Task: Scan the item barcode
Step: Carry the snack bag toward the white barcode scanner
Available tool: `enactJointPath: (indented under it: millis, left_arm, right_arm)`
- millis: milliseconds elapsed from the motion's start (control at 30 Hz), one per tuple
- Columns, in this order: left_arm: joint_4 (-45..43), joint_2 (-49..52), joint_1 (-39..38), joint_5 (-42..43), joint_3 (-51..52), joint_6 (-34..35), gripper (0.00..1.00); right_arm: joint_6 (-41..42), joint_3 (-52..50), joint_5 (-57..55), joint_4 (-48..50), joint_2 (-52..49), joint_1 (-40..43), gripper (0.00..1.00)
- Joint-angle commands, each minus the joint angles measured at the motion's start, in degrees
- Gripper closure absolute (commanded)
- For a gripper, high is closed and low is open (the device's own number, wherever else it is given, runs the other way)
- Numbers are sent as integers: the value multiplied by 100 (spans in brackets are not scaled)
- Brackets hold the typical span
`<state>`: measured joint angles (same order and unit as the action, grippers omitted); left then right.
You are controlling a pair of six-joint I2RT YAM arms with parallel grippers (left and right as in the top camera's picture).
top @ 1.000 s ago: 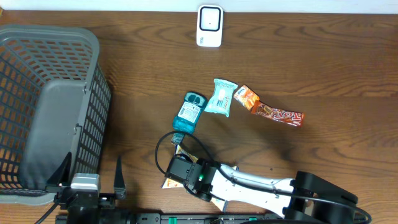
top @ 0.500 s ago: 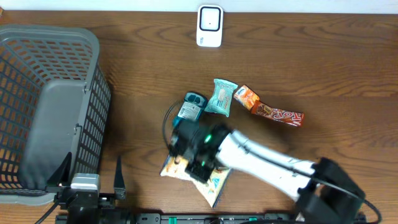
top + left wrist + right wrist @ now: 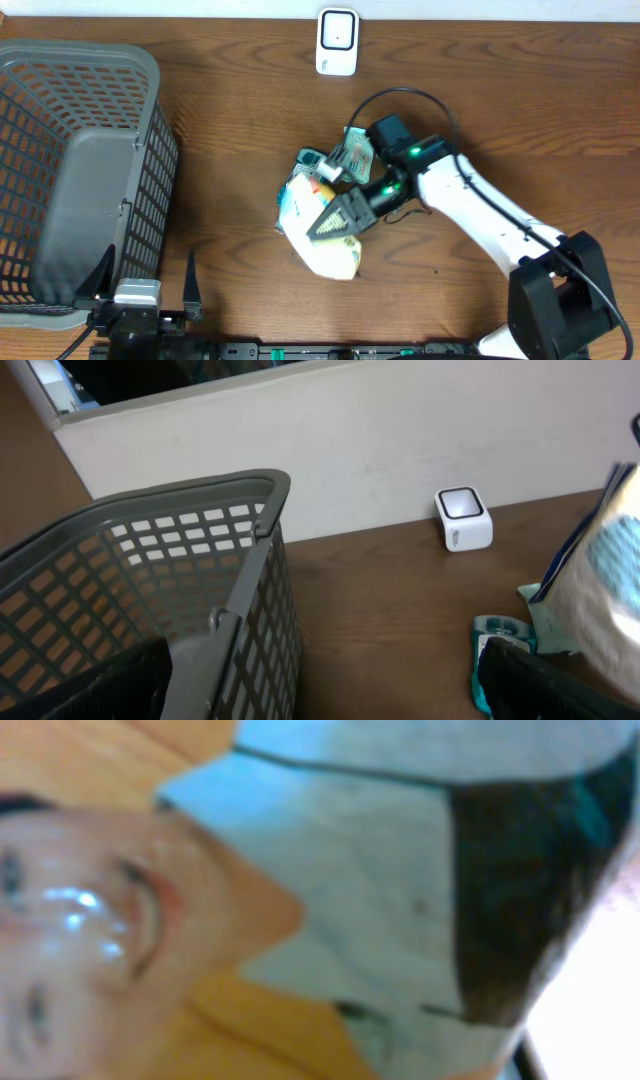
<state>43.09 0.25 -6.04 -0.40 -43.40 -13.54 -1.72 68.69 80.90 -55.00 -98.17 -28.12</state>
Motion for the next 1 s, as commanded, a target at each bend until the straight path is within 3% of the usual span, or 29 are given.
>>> enactJointPath:
  millis: [0,167,367,467,633,867,967]
  left_arm:
    - [-24,-9,24,-72,-4,-37,2]
    - [-24,-9,24,-72,-4,-37,2]
    - [-24,-9,24,-72,-4,-37,2]
    - [-24,-9,24,-72,-4,-37,2]
    - [-24,-11,24,-72,-4,-37,2]
    - [-24,-9,24,-72,-4,-37,2]
    - [-24,-9,24,-72,-4,-37,2]
  right_arm:
    - [1036,96,857,-11,120,376,99]
    - [1698,96,857,-13,120,590,99]
    - [4153,96,857,-7,120,608,99]
    - [4931,96,857,-7,120,619,99]
    - [5423,96,859,-11,120,708,99]
    - [6767,96,859,-11,120,1034,99]
    - [6793,96,859,-11,120,1202,99]
